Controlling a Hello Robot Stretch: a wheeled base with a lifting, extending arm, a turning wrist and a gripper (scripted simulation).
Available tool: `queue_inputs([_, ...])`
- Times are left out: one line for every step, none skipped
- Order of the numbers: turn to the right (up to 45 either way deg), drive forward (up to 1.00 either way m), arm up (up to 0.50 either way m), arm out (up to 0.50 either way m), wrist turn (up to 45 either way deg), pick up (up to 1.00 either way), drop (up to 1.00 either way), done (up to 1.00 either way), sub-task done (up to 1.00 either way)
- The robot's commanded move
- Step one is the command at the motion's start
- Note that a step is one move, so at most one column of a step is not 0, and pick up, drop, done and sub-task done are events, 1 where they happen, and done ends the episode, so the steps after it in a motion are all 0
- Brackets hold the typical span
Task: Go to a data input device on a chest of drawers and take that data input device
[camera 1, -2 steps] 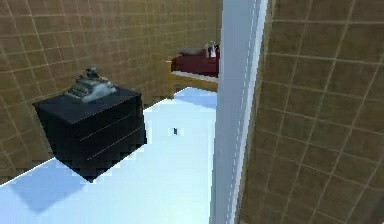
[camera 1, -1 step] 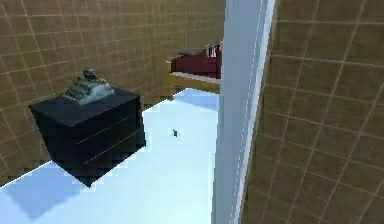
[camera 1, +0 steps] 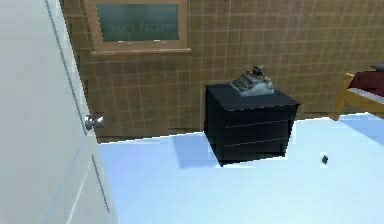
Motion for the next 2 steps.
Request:
queue_inputs([-9.0, 0.00, 0.00, 0.00, 0.0, 0.00, 0.00, 0.00, 0.00])
queue_inputs([0.0, 1.00, 0.00, 0.00, 0.0, 0.00, 0.00, 0.00, 0.00])
